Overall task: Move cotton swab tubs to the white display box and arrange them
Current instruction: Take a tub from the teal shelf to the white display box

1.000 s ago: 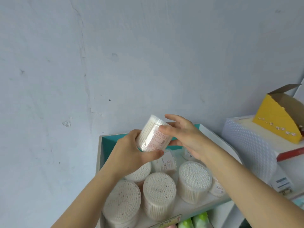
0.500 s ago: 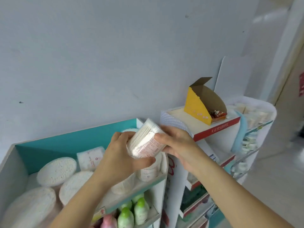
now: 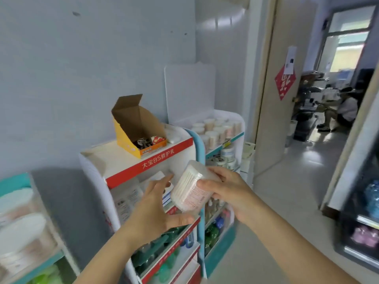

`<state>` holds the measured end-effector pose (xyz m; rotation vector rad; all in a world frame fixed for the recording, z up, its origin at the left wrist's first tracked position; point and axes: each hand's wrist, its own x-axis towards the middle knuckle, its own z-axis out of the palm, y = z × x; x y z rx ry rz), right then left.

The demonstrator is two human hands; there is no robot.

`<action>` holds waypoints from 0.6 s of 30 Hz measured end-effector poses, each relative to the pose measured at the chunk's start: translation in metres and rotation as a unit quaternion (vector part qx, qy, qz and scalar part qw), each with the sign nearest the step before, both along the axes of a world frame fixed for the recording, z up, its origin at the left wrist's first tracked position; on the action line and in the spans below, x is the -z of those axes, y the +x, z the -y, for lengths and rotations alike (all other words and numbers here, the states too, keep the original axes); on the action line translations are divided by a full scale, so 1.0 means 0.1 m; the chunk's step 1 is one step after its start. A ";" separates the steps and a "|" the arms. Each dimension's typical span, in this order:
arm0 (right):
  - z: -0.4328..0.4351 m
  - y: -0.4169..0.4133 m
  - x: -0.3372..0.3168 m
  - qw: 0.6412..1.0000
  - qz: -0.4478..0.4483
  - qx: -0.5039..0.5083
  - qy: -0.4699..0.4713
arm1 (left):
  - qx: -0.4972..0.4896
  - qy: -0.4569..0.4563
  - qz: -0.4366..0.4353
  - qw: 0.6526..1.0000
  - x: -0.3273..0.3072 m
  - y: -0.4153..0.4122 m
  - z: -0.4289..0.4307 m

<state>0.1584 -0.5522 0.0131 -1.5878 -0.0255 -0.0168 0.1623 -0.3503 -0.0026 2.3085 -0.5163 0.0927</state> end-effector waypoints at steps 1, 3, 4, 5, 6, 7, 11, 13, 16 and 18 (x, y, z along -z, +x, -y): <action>0.20 0.01 0.02 1.000 -0.004 0.021 -0.002 | 0.005 0.005 -0.005 1.000 0.00 0.05 0.16; 0.58 0.03 0.07 0.998 -0.011 0.056 0.000 | 0.015 0.006 -0.012 1.000 0.04 0.17 0.46; 0.76 0.05 0.10 0.997 -0.014 0.072 0.005 | 0.022 0.004 -0.018 1.000 0.07 0.24 0.61; 0.92 0.08 0.12 0.996 -0.015 0.087 0.010 | 0.028 0.002 -0.027 0.999 0.11 0.33 0.75; 1.07 0.12 0.15 0.994 -0.017 0.103 0.013 | 0.036 0.001 -0.033 0.999 0.15 0.43 0.87; 1.20 0.19 0.18 0.992 -0.019 0.121 0.015 | 0.044 0.000 -0.041 0.998 0.19 0.52 0.99; 1.66 0.57 0.27 0.984 -0.025 0.176 0.006 | 0.062 -0.006 -0.050 0.997 0.32 1.02 1.41; 1.86 0.83 0.27 0.981 -0.020 0.195 0.003 | 0.066 -0.011 -0.040 0.997 0.34 1.35 1.59; 2.10 1.32 0.21 0.976 -0.006 0.216 -0.004 | 0.062 -0.003 0.000 0.998 0.25 1.92 1.83; 2.25 1.70 0.12 0.976 0.004 0.215 -0.010 | 0.048 0.002 0.035 0.998 0.16 2.31 1.96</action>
